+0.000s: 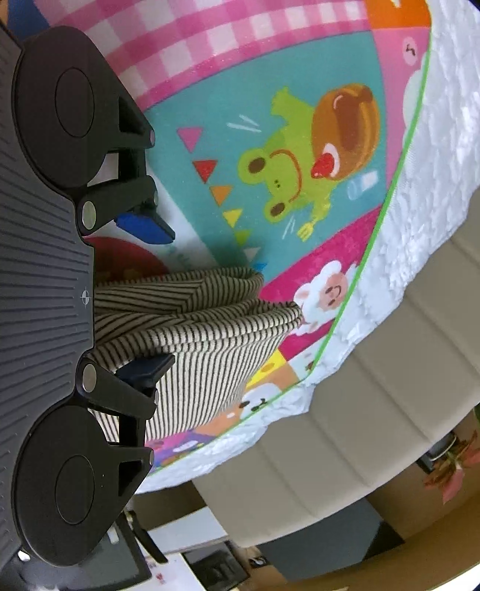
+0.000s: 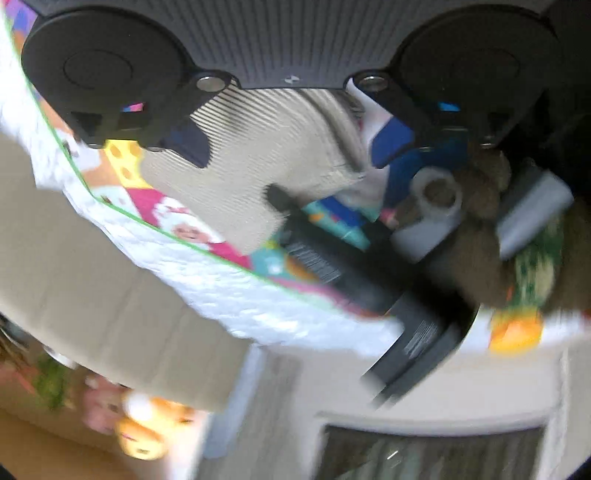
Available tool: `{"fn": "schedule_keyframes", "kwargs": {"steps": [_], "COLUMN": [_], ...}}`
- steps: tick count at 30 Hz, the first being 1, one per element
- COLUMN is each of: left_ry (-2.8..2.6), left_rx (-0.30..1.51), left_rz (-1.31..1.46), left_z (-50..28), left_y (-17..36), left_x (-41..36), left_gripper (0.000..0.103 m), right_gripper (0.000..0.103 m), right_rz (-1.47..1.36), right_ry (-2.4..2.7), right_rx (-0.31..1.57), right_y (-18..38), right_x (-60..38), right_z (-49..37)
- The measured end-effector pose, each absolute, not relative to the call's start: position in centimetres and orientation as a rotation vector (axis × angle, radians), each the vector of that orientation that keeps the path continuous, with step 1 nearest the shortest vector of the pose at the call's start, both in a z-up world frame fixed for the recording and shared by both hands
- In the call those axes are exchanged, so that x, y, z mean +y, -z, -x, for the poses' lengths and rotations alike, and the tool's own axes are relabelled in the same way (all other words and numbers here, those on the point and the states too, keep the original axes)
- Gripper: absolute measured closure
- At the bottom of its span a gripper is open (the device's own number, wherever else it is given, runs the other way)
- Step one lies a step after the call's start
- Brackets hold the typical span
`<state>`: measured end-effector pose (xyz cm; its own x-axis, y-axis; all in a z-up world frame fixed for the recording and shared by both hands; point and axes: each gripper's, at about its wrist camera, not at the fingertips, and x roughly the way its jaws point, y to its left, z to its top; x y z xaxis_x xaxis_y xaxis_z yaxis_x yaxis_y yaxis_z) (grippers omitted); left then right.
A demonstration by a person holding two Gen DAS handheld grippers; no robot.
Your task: Fold clothes
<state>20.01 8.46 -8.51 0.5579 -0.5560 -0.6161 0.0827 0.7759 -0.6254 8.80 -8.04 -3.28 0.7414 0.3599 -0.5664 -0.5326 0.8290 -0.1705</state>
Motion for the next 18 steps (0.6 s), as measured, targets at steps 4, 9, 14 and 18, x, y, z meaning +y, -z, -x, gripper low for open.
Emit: {"fn": "schedule_keyframes", "kwargs": {"steps": [4,9,14,18], "left_ry": [0.391,0.381,0.377,0.381], "left_rx": [0.918,0.924,0.923,0.927], "left_rz": [0.589,0.579,0.511,0.522], "left_z": [-20.0,-20.0,-20.0,-20.1], "left_y": [8.6,8.8,8.8,8.9], "left_x": [8.9,8.8,8.2,8.3], "left_gripper": [0.029,0.025,0.025,0.024], "right_gripper": [0.0,0.0,0.0,0.0], "right_rz": [0.113,0.306,0.345,0.254], "right_ry": [-0.445,-0.316,-0.248,-0.251], "right_rx": [0.552,0.751,0.683,0.723], "right_y": [2.0,8.7,9.6,9.2], "right_x": [-10.8,-8.8,-7.3,-8.5], "right_z": [-10.3,-14.2,-13.0,-13.3]}}
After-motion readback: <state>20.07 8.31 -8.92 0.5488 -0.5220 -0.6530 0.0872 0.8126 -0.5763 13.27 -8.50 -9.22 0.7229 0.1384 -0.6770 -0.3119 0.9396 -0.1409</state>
